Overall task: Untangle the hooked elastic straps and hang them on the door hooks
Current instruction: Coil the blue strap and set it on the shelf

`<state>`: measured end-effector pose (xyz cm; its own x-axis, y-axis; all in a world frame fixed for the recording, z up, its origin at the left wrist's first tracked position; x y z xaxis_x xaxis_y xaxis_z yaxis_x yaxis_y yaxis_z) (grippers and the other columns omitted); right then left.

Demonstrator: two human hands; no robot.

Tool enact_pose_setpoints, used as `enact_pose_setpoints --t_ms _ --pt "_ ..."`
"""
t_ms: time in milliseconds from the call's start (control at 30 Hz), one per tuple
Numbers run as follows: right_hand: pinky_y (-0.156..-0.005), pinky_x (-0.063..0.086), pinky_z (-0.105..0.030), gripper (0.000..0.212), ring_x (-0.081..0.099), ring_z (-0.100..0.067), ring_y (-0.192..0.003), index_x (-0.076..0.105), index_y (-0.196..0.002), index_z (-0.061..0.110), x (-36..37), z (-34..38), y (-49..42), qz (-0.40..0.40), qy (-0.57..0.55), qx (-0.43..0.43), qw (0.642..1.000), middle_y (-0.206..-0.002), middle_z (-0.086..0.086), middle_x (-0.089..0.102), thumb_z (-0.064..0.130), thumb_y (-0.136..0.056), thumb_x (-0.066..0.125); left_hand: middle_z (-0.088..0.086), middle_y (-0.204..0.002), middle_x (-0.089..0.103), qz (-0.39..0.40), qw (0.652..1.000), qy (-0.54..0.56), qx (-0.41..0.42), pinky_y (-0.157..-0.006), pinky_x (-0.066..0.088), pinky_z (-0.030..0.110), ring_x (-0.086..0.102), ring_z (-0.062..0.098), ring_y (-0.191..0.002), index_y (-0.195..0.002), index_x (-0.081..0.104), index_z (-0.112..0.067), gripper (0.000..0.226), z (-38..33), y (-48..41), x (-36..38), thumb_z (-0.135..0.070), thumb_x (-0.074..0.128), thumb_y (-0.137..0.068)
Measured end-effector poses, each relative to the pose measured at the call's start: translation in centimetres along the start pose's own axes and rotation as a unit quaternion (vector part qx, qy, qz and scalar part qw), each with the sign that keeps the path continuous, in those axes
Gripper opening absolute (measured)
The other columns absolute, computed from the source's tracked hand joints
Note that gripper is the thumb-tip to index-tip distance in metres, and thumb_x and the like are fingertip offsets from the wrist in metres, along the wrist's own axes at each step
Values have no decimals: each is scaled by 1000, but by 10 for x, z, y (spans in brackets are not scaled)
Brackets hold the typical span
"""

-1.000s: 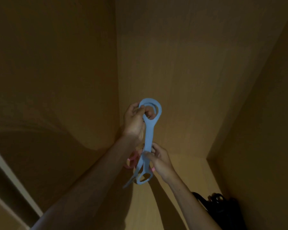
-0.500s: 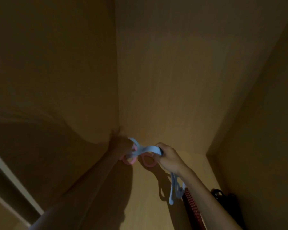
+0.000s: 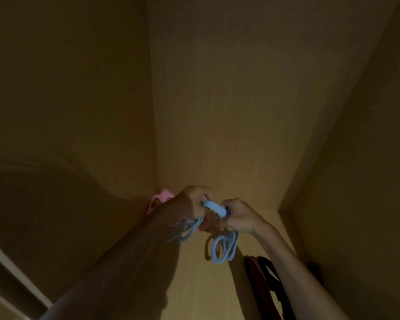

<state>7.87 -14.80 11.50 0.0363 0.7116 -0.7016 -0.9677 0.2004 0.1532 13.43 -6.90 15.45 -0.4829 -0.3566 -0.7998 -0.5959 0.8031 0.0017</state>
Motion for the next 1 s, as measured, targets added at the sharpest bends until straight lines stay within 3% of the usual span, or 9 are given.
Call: enact_pose_setpoints --t_ms 167,267,367,533,667,767,867,933,1000 --pt "-53 33 -22 24 45 -4 -56 49 -68 18 4 -10 5 -13 -44 -25 999 -63 8 49 21 -81 69 -3 -86 56 31 999 -10 7 -59 40 17 54 12 -81 -97 61 -7 21 11 5 5 -6 66 -76" --pt "-54 35 -21 19 46 -1 -56 52 -73 18 -1 5 6 -28 -67 -69 995 -65 8 50 23 -86 65 3 -84 61 20 999 7 30 -65 44 25 57 16 -77 -92 57 -11 28 9 5 11 -30 69 -74" --pt "-53 33 -12 19 45 5 -53 51 -74 22 -8 21 7 -36 -65 -95 993 -66 10 48 15 -88 62 9 -78 68 -30 998 5 57 -60 36 16 57 15 -68 -88 59 -8 45 3 0 11 -46 54 -65" --pt "-54 34 -17 10 45 0 -56 59 -83 13 -18 13 8 -71 -57 -74 993 -67 8 51 18 -81 68 0 -71 58 -44 997 56 13 -55 38 20 51 13 -68 -88 62 -6 15 4 -6 -1 -3 67 -74" --pt "-57 34 -23 16 44 -5 -57 54 -74 21 -8 -3 12 -57 -61 -44 996 -67 7 49 20 -81 68 -7 -64 51 -30 995 92 -28 -52 39 14 48 7 -59 -79 58 -15 19 10 -10 4 2 63 -75" --pt "-58 35 -16 7 46 3 -55 59 -90 20 3 -15 17 -59 -123 -36 990 -69 10 48 24 -88 64 -1 -63 50 -33 982 170 -69 -47 43 21 50 10 -54 -69 54 -17 25 14 -12 6 7 59 -77" --pt "-70 44 -16 26 56 4 -76 56 -110 24 13 -17 23 -80 -196 -60 975 -90 8 56 31 -87 65 3 -58 48 -30 968 233 -91 -43 44 22 49 17 -47 -67 53 -14 28 11 -14 9 12 55 -78" --pt "-77 48 -19 31 58 -2 -93 53 -107 37 23 -16 25 -84 -212 -66 971 -106 4 54 31 -82 71 5 -57 49 -21 965 247 -83 -51 45 27 49 19 -47 -66 54 -13 29 5 -16 13 13 54 -78" --pt "-76 51 -23 32 59 -10 -94 54 -100 37 33 -19 24 -93 -212 -50 971 -106 -1 52 26 -78 74 6 -57 50 -11 962 263 -74 -55 47 29 52 17 -45 -66 54 -13 31 0 -18 17 15 53 -79"
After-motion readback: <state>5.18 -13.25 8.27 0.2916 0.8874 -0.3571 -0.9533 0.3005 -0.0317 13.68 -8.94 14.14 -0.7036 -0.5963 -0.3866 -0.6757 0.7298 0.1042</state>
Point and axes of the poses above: each hand's wrist, its own y-axis away from the middle knuckle, its own x-axis out of the palm, z = x × y, the point moved 10 cm from there along -y, towards the middle knuckle
